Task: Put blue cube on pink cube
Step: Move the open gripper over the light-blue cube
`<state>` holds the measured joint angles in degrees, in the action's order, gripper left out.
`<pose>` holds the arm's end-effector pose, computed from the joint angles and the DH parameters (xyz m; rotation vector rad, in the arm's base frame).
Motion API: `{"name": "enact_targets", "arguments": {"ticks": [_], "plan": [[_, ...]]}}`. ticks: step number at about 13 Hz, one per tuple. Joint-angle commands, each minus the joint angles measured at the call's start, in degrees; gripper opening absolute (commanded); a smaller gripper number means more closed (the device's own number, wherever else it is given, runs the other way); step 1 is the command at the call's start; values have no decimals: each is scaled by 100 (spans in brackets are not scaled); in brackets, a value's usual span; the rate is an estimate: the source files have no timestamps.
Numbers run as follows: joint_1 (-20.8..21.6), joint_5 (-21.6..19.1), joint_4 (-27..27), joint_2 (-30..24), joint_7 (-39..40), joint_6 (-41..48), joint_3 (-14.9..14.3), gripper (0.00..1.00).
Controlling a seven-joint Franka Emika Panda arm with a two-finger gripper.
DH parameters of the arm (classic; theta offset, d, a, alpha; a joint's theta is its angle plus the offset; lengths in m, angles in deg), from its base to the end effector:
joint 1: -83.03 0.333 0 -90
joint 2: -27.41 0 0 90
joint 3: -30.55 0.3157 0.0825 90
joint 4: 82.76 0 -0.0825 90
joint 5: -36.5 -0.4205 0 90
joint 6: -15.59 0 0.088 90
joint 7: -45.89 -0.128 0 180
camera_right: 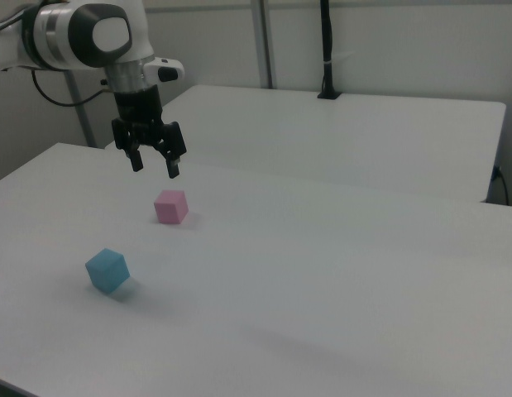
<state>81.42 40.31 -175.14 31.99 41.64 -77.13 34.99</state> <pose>0.6128 0.0206 0.5382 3.0751 -0.0295 -0.1075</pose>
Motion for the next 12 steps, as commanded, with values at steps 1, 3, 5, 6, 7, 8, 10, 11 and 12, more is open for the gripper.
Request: {"name": "enact_targets", "arguments": {"ticks": [1, 3, 5, 6, 7, 8, 10, 11, 12], "plan": [[12, -3, -52, -177, 90, -105, -180, 100], [20, -3, -69, -177, 91, -115, -172, 100], [20, -3, -87, -168, 82, -115, -145, 100], [29, -11, -87, -168, 82, -115, -145, 100], [29, -12, -95, -168, 82, -115, -136, 100], [29, -12, -104, -168, 91, -115, -128, 100], [29, -12, -113, -168, 100, -115, -119, 100], [55, -12, -174, -186, 100, -123, -119, 100], [73, -12, -270, -229, 100, -158, -119, 100]]}}
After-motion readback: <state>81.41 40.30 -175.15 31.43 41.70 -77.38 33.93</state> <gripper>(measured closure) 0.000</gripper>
